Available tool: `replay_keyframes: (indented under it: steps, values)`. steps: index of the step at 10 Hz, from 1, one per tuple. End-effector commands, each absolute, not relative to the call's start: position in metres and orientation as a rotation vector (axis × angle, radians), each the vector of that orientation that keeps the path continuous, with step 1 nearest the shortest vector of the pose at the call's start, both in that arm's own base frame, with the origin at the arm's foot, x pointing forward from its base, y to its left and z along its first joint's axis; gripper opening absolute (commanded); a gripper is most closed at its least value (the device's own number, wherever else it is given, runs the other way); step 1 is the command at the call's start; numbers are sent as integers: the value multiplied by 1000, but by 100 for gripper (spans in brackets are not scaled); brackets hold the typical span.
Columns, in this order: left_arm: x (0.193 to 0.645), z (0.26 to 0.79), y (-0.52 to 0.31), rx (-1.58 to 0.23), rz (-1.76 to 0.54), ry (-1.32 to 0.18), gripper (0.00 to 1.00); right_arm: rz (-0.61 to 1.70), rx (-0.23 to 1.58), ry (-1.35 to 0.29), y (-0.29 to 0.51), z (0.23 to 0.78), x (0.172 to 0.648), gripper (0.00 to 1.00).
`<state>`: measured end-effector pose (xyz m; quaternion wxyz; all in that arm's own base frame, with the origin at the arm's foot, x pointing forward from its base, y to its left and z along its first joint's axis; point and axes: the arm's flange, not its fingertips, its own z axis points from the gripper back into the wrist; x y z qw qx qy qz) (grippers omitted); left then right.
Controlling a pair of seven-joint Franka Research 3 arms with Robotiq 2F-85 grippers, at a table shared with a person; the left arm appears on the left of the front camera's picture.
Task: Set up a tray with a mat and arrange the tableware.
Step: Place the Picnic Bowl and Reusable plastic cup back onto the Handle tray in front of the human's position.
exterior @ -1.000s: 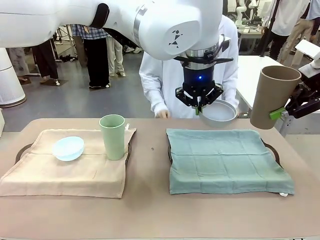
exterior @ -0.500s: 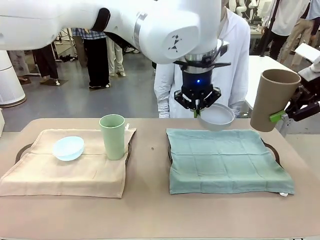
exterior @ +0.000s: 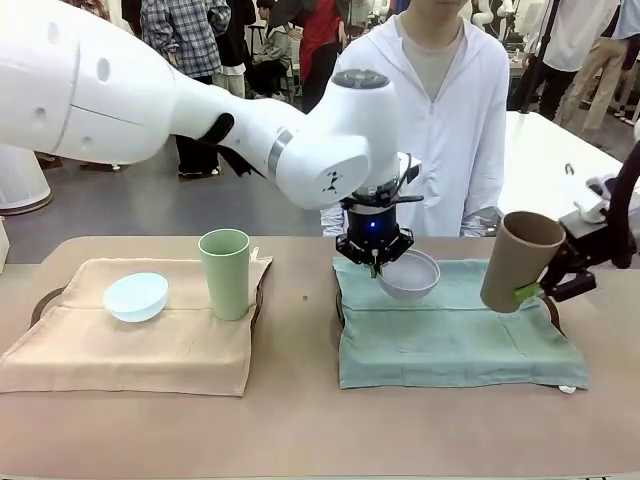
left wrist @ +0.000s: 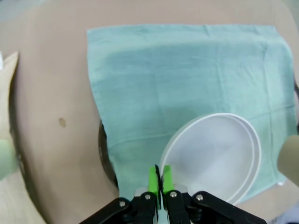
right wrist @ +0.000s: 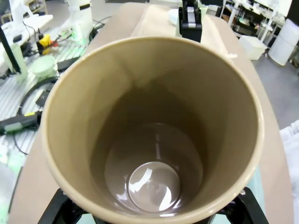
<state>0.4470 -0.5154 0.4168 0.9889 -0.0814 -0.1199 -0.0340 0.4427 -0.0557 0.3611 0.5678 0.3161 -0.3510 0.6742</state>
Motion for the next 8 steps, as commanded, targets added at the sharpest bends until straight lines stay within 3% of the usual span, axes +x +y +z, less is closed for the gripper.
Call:
replay_keyframes:
  steps: [1,8]
  values:
    - [443,411,-511,-191,-66,-261,4,1607,708,-873,-45,353,453,81]
    - [466,369,-509,-183,-49,-243,4,1581,713,-829,-46,306,480,81]
